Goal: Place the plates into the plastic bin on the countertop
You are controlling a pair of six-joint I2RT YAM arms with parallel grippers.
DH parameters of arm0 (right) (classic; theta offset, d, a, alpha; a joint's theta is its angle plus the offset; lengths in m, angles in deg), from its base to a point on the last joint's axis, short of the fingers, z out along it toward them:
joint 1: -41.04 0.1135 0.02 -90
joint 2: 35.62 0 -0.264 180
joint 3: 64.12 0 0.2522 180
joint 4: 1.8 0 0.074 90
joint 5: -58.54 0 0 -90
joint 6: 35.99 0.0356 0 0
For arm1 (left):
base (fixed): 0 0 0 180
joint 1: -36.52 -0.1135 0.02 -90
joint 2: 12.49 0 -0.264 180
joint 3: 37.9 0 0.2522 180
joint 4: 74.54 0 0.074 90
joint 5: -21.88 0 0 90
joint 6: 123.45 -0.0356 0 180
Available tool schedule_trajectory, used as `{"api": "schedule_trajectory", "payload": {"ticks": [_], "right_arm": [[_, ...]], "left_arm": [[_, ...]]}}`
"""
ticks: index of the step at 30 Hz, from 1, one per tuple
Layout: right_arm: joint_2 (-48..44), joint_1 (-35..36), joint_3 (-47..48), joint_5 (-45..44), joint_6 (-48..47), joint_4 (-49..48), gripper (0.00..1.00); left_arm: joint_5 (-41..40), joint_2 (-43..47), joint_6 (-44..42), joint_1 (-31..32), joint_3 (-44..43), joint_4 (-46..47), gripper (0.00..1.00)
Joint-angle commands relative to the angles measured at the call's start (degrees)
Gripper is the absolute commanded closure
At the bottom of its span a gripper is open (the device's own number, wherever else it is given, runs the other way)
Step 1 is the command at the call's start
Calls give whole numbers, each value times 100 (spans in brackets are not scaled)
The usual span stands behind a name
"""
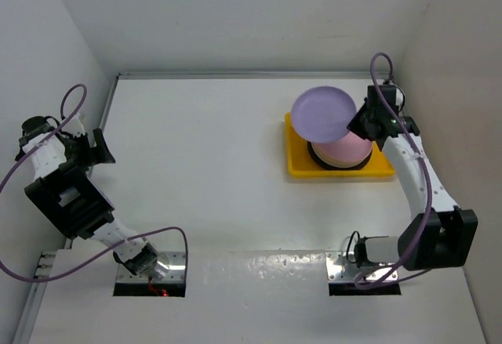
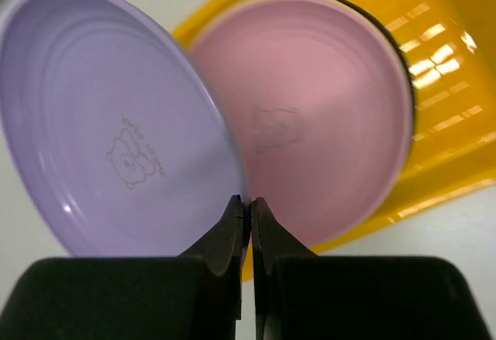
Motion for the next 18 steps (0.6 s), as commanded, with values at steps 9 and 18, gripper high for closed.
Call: {"api": "schedule_trajectory", "payload": {"ticks": [9, 18], "right_arm": [[506, -1309, -261, 538, -215, 229, 100], [999, -1388, -270, 654, -479, 404, 58]], "left_arm": [[184, 31, 54, -62, -233, 43, 3], [184, 31, 2, -62, -119, 43, 3]]}}
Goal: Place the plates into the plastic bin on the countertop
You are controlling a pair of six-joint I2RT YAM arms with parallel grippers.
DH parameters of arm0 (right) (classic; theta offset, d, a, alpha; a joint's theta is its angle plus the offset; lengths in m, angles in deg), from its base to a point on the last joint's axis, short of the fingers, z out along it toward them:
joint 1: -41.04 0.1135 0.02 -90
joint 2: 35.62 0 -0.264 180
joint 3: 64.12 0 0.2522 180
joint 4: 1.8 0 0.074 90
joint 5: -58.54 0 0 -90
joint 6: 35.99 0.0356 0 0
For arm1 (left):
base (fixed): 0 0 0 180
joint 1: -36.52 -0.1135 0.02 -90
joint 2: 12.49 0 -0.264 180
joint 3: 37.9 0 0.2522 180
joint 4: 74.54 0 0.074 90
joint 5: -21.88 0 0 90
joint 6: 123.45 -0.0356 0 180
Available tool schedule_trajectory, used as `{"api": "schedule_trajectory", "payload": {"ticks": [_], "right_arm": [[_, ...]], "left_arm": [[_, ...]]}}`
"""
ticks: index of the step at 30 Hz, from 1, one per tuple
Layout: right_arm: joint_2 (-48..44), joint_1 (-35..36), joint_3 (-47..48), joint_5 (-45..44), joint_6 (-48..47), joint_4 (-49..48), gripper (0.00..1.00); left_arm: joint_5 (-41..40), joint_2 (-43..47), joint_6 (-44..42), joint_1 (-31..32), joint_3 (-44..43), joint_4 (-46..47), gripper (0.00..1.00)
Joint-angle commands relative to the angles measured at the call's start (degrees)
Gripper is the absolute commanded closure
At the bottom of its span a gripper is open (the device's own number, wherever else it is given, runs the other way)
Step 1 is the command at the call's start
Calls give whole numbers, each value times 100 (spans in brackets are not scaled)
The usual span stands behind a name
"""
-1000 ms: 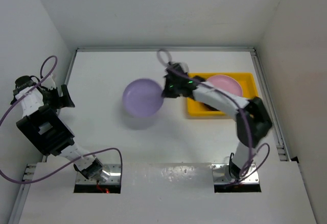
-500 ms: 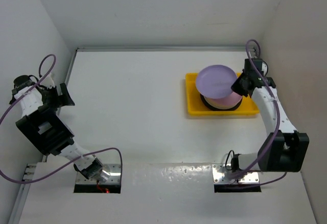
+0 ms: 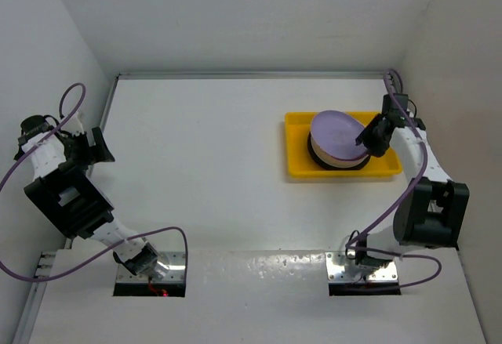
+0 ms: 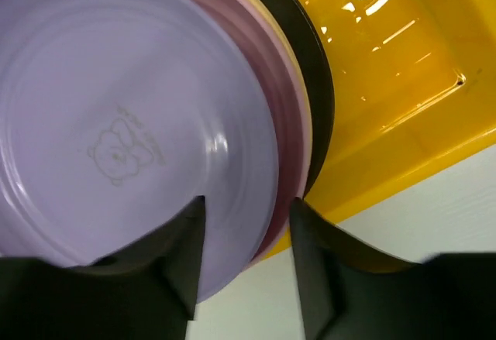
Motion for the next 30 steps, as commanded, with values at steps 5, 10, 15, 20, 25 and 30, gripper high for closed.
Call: {"api": "schedule_trajectory", "payload": {"ticks": [5, 10, 15, 20, 25, 30], "right_arm": [[-190, 64, 56, -726, -335, 49, 37], [-490, 222, 99, -1167, -555, -188, 37], [-629, 336, 416, -1326, -635, 40, 30], [-1465, -13, -224, -790, -495, -188, 15], [-3577, -217, -1513, -1491, 173, 187, 13], [-5287, -217, -3043, -1274, 954, 663, 8]], "left_arm": [[138, 68, -55, -60, -34, 43, 3], [190, 7, -2, -7, -34, 43, 3], [190, 7, -2, -7, -34, 43, 3], [190, 7, -2, -7, 45, 96, 3], [190, 7, -2, 397, 256, 148, 3], [190, 7, 269, 985, 309, 333, 3]]}}
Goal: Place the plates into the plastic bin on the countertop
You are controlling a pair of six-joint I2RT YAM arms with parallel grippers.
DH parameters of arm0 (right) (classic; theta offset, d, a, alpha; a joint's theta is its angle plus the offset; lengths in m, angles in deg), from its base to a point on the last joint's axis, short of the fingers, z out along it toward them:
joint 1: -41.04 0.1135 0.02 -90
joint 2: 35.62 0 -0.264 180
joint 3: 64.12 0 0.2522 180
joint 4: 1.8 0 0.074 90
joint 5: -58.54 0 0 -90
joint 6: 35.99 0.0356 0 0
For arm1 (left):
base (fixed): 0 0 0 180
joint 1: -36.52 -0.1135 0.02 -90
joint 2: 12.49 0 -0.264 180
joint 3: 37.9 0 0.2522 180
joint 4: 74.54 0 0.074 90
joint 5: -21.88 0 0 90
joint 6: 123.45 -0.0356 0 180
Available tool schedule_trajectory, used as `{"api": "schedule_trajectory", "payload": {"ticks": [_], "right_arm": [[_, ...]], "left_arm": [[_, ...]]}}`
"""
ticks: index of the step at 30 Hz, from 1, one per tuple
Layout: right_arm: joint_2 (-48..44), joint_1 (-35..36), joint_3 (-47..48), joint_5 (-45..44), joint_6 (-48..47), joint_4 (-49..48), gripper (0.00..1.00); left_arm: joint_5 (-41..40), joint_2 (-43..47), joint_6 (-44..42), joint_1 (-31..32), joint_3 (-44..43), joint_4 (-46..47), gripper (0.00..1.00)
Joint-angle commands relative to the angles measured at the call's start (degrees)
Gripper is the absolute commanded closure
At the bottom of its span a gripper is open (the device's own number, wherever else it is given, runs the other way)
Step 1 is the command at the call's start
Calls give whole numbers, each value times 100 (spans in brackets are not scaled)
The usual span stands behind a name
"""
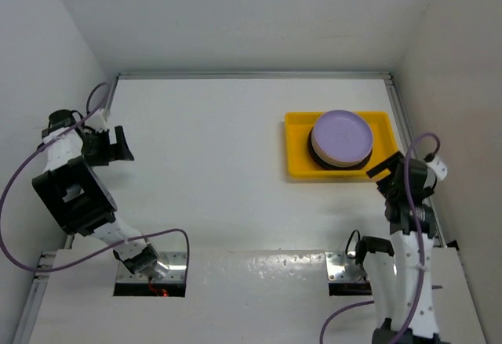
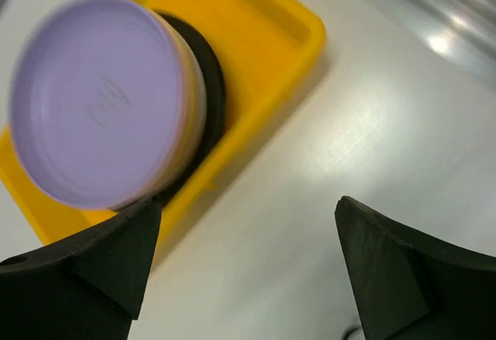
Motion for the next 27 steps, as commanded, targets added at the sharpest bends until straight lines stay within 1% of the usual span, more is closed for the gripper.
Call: {"api": "schedule_trajectory", "payload": {"ticks": [1, 2, 3, 4, 6, 8, 11, 18, 27], "right_arm": [[-1062, 3, -856, 23, 846, 785, 7], [-1458, 3, -1275, 67, 979, 840, 0], [-1819, 12, -1401, 180, 1015, 910, 0], [-1997, 3, -1507, 225, 1085, 1041, 0], [-2436, 21, -1701, 260, 1225, 1113, 0], [-2543, 12, -1710, 304, 1200, 1095, 0], [-2404, 12, -1570, 147, 1156, 1148, 0], [-1586, 12, -1412, 322, 1112, 1253, 0], [-1585, 12, -1491, 480, 823, 903, 0]], "left_arm": [[92, -34, 193, 489, 1, 196, 3], [92, -35, 263, 613, 1, 196, 3], [92, -35, 316, 719, -51, 196, 3], [22, -96, 317, 946, -52, 196, 3], [-66, -96, 317, 1158, -52, 248, 3], [-206, -96, 378, 1405, -52, 249, 3], [-207, -96, 430, 1581, -52, 249, 3], [-260, -35, 431, 1757, 19, 249, 3], [-260, 70, 431, 1757, 80, 249, 3]]}}
